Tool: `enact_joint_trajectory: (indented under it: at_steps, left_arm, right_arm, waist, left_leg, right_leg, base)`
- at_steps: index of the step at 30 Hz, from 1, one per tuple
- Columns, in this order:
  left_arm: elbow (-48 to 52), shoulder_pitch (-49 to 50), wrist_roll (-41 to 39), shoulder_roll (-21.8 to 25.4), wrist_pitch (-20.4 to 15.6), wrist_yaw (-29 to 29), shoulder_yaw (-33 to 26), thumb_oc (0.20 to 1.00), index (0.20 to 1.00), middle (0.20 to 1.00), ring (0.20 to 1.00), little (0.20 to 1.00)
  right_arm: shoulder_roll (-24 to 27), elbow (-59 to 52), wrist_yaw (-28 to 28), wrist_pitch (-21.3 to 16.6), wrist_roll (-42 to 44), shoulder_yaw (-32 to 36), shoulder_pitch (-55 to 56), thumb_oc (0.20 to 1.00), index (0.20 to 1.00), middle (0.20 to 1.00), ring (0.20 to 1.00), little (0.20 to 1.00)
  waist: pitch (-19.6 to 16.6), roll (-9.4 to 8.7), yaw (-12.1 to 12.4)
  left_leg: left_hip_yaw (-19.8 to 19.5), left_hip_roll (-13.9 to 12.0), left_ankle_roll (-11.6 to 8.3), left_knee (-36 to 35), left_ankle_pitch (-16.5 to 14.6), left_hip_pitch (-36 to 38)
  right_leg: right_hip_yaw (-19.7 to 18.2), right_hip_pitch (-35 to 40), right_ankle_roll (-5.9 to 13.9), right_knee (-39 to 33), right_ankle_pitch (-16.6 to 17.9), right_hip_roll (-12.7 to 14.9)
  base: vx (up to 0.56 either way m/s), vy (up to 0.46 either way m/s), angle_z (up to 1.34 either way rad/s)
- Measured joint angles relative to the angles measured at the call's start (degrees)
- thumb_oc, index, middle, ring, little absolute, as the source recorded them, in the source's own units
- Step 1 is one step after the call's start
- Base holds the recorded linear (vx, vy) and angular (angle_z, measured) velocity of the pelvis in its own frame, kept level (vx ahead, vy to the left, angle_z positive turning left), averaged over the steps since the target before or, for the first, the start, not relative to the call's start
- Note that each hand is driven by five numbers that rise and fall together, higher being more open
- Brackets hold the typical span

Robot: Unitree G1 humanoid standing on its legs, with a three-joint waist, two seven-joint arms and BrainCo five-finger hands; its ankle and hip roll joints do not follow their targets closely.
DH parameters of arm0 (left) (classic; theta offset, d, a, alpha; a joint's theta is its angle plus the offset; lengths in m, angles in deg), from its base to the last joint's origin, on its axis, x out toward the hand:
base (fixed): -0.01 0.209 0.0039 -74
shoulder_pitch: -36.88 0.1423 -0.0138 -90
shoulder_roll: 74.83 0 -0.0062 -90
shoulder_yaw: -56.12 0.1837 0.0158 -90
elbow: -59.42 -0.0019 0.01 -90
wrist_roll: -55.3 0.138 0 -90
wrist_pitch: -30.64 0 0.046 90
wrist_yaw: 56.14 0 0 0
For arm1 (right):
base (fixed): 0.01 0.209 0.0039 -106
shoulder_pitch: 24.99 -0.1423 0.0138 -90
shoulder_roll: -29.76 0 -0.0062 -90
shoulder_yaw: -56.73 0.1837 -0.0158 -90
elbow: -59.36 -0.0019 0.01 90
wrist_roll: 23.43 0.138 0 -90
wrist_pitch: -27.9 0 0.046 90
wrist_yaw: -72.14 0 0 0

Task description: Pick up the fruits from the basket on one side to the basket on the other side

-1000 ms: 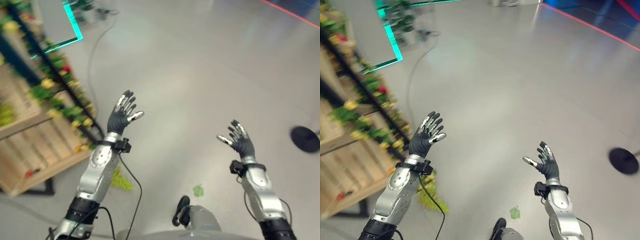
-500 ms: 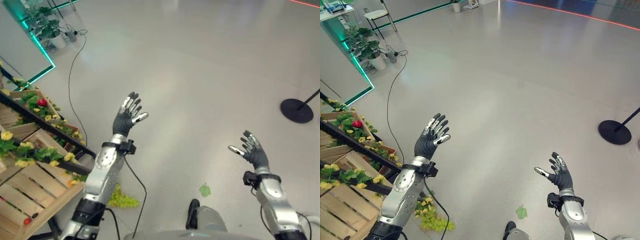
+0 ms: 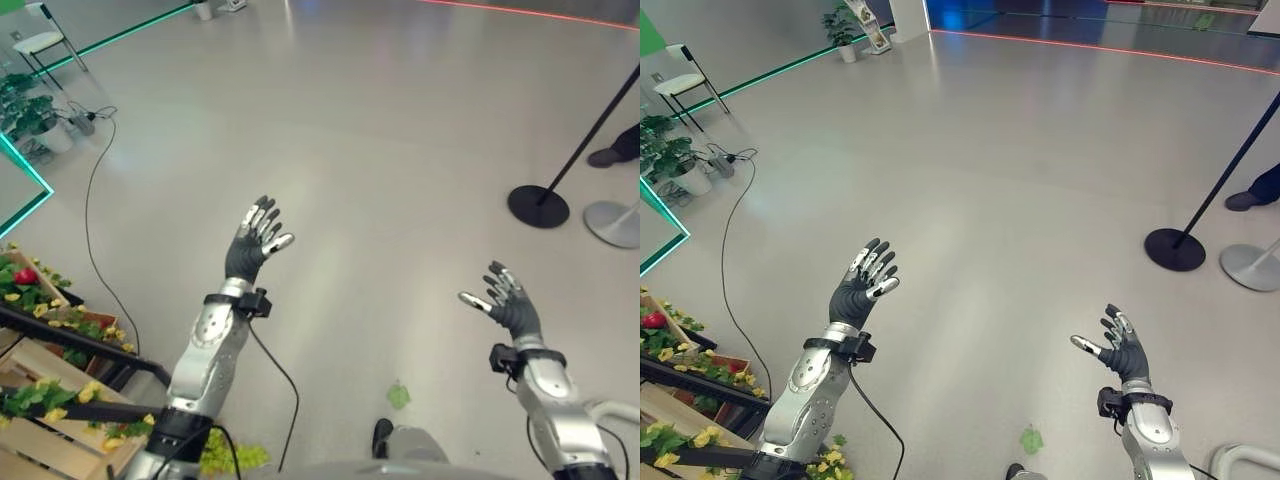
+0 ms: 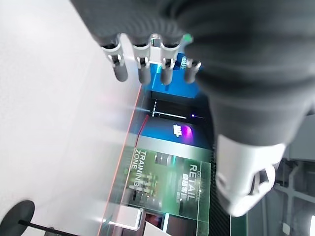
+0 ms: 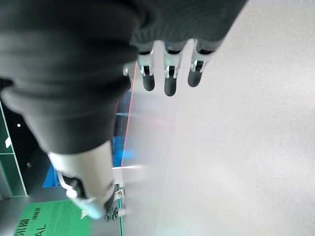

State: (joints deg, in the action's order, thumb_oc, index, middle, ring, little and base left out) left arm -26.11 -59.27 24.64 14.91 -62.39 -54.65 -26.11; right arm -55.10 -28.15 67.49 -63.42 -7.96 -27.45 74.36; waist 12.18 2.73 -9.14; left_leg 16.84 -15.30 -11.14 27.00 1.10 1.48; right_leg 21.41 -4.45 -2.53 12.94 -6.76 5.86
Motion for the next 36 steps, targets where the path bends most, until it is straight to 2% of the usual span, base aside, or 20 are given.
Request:
enact_joint_trajectory:
  at_steps: [3, 5, 6, 7, 8, 9, 11, 12, 15, 18, 22, 23, 24, 25, 26, 27, 30, 32, 35, 36]
  left_arm:
    - [-0.4, 1.2, 0.0, 0.1, 0.0, 0.9, -0.6, 1.000, 1.000, 1.000, 1.000, 1.000]
    - [-0.3, 1.9, -0.1, 0.2, 0.1, 1.2, -1.5, 1.000, 1.000, 1.000, 1.000, 1.000]
    - [-0.5, 3.2, -0.1, -0.2, 0.0, 1.4, -2.7, 1.000, 1.000, 1.000, 1.000, 1.000]
    - [-0.8, 3.6, -0.1, -0.1, 0.1, 1.5, -2.4, 1.000, 1.000, 1.000, 1.000, 1.000]
    - [-1.2, 5.2, -0.1, -0.9, 0.0, 1.3, -2.1, 1.000, 1.000, 1.000, 1.000, 1.000]
    - [-1.3, 6.2, -0.1, -1.1, 0.3, 1.3, -1.7, 1.000, 1.000, 1.000, 1.000, 1.000]
    - [-1.8, 6.8, -0.3, -1.8, 0.6, 0.8, -1.2, 1.000, 1.000, 1.000, 1.000, 1.000]
    - [-2.2, 5.7, -0.6, -1.8, 0.6, 0.6, -1.0, 1.000, 1.000, 1.000, 1.000, 1.000]
    - [-2.9, 6.2, -0.6, -1.8, 0.6, 0.7, -1.1, 1.000, 1.000, 1.000, 1.000, 1.000]
    - [-3.9, 6.2, -0.6, -2.3, 0.5, 0.7, -0.6, 1.000, 1.000, 1.000, 1.000, 1.000]
    - [-4.4, 6.3, -0.6, -2.1, 0.3, 0.9, -0.5, 1.000, 1.000, 1.000, 1.000, 1.000]
    - [-4.6, 6.0, -0.6, -2.0, 0.1, 0.9, -0.7, 1.000, 1.000, 1.000, 1.000, 1.000]
    - [-4.7, 5.9, -0.6, -1.8, -0.1, 1.0, -0.9, 1.000, 1.000, 1.000, 1.000, 1.000]
    - [-4.7, 5.6, -0.6, -1.2, -0.1, 1.2, -1.8, 1.000, 1.000, 1.000, 1.000, 1.000]
    - [-4.8, 5.3, -0.5, -0.8, -0.1, 1.4, -2.3, 1.000, 1.000, 1.000, 1.000, 1.000]
    - [-5.1, 4.9, -0.4, -0.3, -0.2, 1.9, -2.4, 1.000, 1.000, 1.000, 1.000, 1.000]
    - [-6.0, 4.2, -0.2, 0.1, 0.0, 2.0, -1.9, 1.000, 1.000, 1.000, 1.000, 1.000]
    - [-6.1, 3.5, 0.1, 0.7, -0.1, 2.1, -1.9, 1.000, 1.000, 1.000, 1.000, 1.000]
    - [-6.0, 2.6, 0.6, 1.1, 0.0, 2.3, -1.7, 1.000, 1.000, 1.000, 1.000, 1.000]
    - [-5.8, 2.4, 0.6, 1.2, 0.0, 2.6, -1.6, 1.000, 1.000, 1.000, 1.000, 1.000]
  right_arm:
    - [-0.3, 0.2, 0.1, 0.0, 0.7, -1.9, -1.5, 1.000, 1.000, 1.000, 1.000, 1.000]
    - [-0.6, 0.2, 0.5, 0.0, 1.0, -2.6, -3.1, 1.000, 1.000, 1.000, 1.000, 1.000]
    - [-1.1, 0.3, 0.5, 0.0, 1.1, -3.0, -4.0, 1.000, 1.000, 1.000, 1.000, 1.000]
    - [-1.1, 0.3, 0.5, 0.0, 1.1, -3.0, -4.0, 1.000, 1.000, 1.000, 1.000, 1.000]
    - [0.1, 0.3, 0.3, 0.0, 1.1, -3.8, -4.1, 1.000, 1.000, 1.000, 1.000, 1.000]
    - [0.3, 0.3, 0.5, 0.0, 1.1, -4.0, -3.8, 1.000, 1.000, 1.000, 1.000, 1.000]
    - [-0.2, 0.4, 0.7, 0.0, 1.2, -3.1, -1.2, 1.000, 1.000, 1.000, 1.000, 1.000]
    - [-0.9, 1.0, 0.5, 0.6, 1.7, -2.2, 0.5, 1.000, 1.000, 1.000, 1.000, 1.000]
    - [-0.4, 1.6, 0.3, 0.4, 2.2, -2.0, 0.9, 1.000, 1.000, 1.000, 1.000, 1.000]
    - [0.6, 2.3, 0.1, 0.4, 2.2, -2.2, 0.5, 1.000, 1.000, 1.000, 1.000, 1.000]
    - [1.3, 2.4, -0.1, 0.4, 2.0, -2.1, 0.5, 1.000, 1.000, 1.000, 1.000, 1.000]
    - [1.7, 2.8, -0.2, 0.4, 1.9, -2.2, -0.2, 1.000, 1.000, 1.000, 1.000, 1.000]
    - [1.7, 2.8, -0.2, 0.4, 1.8, -2.2, -0.4, 1.000, 1.000, 1.000, 1.000, 1.000]
    - [1.2, 2.2, -0.2, 0.4, 1.5, -2.2, -0.9, 1.000, 1.000, 1.000, 1.000, 1.000]
    - [0.4, 2.3, -0.1, 0.4, 1.3, -2.3, -0.9, 1.000, 1.000, 1.000, 1.000, 1.000]
    - [-1.5, 1.6, 0.0, 0.5, 0.6, -2.1, -0.4, 1.000, 1.000, 1.000, 1.000, 1.000]
    - [-2.7, 1.7, 0.1, 0.5, -0.3, -2.6, -1.7, 1.000, 1.000, 1.000, 1.000, 1.000]
    - [-3.2, 1.5, 0.5, 0.5, -0.3, -2.4, -2.2, 1.000, 1.000, 1.000, 1.000, 1.000]
    - [-4.5, 1.0, 0.5, 0.5, -0.3, -1.7, -2.7, 1.000, 1.000, 1.000, 1.000, 1.000]
    - [-4.7, 1.1, 0.5, 0.5, -0.4, -1.5, -1.2, 1.000, 1.000, 1.000, 1.000, 1.000]
  waist:
    - [0.1, 0.35, -0.3]
    - [0.1, 0.66, 0.6]
    - [0.2, 1.01, 1.1]
    - [0.1, 1.00, 1.4]
    - [0.7, 0.19, 2.6]
    - [0.4, 0.81, 2.3]
    - [0.2, 1.53, 1.8]
    - [0.9, 0.99, 2.2]
    - [2.0, 0.71, 2.9]
    - [2.9, 3.82, 3.9]
    - [3.4, 4.55, 4.0]
    - [3.6, 4.01, 4.7]
    - [4.0, 3.25, 5.7]
    - [4.8, 1.24, 5.7]
    - [5.0, -0.30, 5.6]
    - [5.3, -2.73, 7.2]
    - [5.2, -3.42, 7.1]
    - [5.1, -3.84, 5.7]
    - [4.3, -3.77, 5.4]
    - [3.2, -4.49, 3.8]
  left_leg:
    - [-3.1, 0.8, -0.37, 0.9, 0.3, 1.4]
    - [-8.3, 2.7, -0.81, 4.7, 1.3, 2.0]
    - [-14.5, 4.1, -0.88, 9.9, 4.3, 0.3]
    - [-16.8, 6.0, -0.07, 13.4, 5.9, -0.8]
    - [-24.7, 15.1, -0.05, 22.1, 2.6, -3.7]
    - [-24.1, 16.9, -0.38, 23.4, 1.7, -5.5]
    - [-23.2, 17.8, 4.09, 22.3, -2.4, -12.0]
    - [-22.8, 17.0, 7.84, 19.5, -4.6, -16.8]
    - [-24.0, 17.1, 7.04, 7.0, -4.5, -22.2]
    - [-25.0, 17.1, 6.88, -10.0, -4.1, -21.8]
    - [-29.8, 17.7, 6.04, -18.1, -3.2, -19.1]
    - [-29.9, 18.8, 6.00, -17.1, 0.0, -17.4]
    - [-28.9, 19.7, 6.28, -16.1, 0.1, -16.9]
    - [-27.8, 21.0, 8.83, -14.1, 1.5, -16.9]
    - [-26.6, 21.7, 10.97, -13.6, 1.0, -16.7]
    - [-23.4, 22.2, 13.18, -14.0, 1.1, -15.4]
    - [-23.7, 23.4, 14.77, -15.1, 0.3, -12.8]
    - [-22.0, 23.8, 16.06, -15.9, -1.3, -11.3]
    - [-19.2, 22.7, 17.17, -18.8, -1.2, -8.9]
    - [-18.2, 22.5, 17.72, -19.6, -1.6, -8.8]
  right_leg:
    - [-0.7, -0.1, -0.04, 0.5, 0.4, -1.1]
    - [-2.8, -0.7, -0.99, 1.1, -0.5, -2.3]
    - [-7.2, -0.4, -1.50, 1.2, -0.4, -2.8]
    - [-8.6, 0.2, -2.43, 0.7, -1.3, -3.3]
    - [-13.4, 0.0, -1.46, 0.5, 0.1, -2.5]
    - [-13.4, 0.9, -1.38, -1.0, 0.3, -2.6]
    - [-15.2, 2.2, -2.17, -3.4, 0.1, -3.7]
    - [-15.6, 2.7, -1.68, -3.1, 0.6, -3.4]
    - [-18.7, 4.6, -0.66, -4.2, -0.2, -2.7]
    - [-21.9, 6.9, 1.41, -5.3, -0.9, -3.5]
    - [-27.7, 10.7, 4.33, -6.2, -5.0, -3.7]
    - [-31.5, 11.7, 5.51, -6.4, -6.4, -2.8]
    - [-33.8, 12.0, 6.50, -6.3, -7.1, -2.5]
    - [-35.2, 12.7, 7.88, -6.2, -8.4, -2.5]
    - [-35.4, 13.0, 7.71, -5.2, -8.6, -2.6]
    - [-34.8, 12.4, 5.89, -3.8, -8.9, -2.0]
    - [-34.5, 12.1, 7.35, -2.0, -8.6, -1.7]
    - [-33.2, 11.6, 9.97, -0.8, -6.7, -1.3]
    - [-30.6, 5.3, 13.22, 11.5, -6.9, -0.8]
    - [-28.8, 3.0, 13.93, 13.2, -5.8, -0.1]
  base:
    - [0.09, -0.080, -0.65]
    - [0.14, -0.048, -1.27]
    - [0.09, 0.020, -1.38]
    - [0.20, 0.033, -1.94]
    - [0.09, 0.014, -1.64]
    - [0.20, 0.031, -1.66]
    - [0.16, 0.028, -0.74]
    - [0.13, 0.018, -0.48]
    - [0.21, 0.083, -0.65]
    - [0.24, 0.089, -0.73]
    - [0.28, 0.121, -0.77]
    - [0.18, 0.098, -1.02]
    - [0.18, 0.097, -1.33]
    - [0.38, 0.232, -0.93]
    - [0.36, 0.217, -1.03]
    - [0.27, 0.176, -0.85]
    - [0.17, 0.135, -0.54]
    - [0.27, 0.231, -0.51]
    - [0.12, 0.152, -0.53]
    - [0.09, 0.210, -0.66]
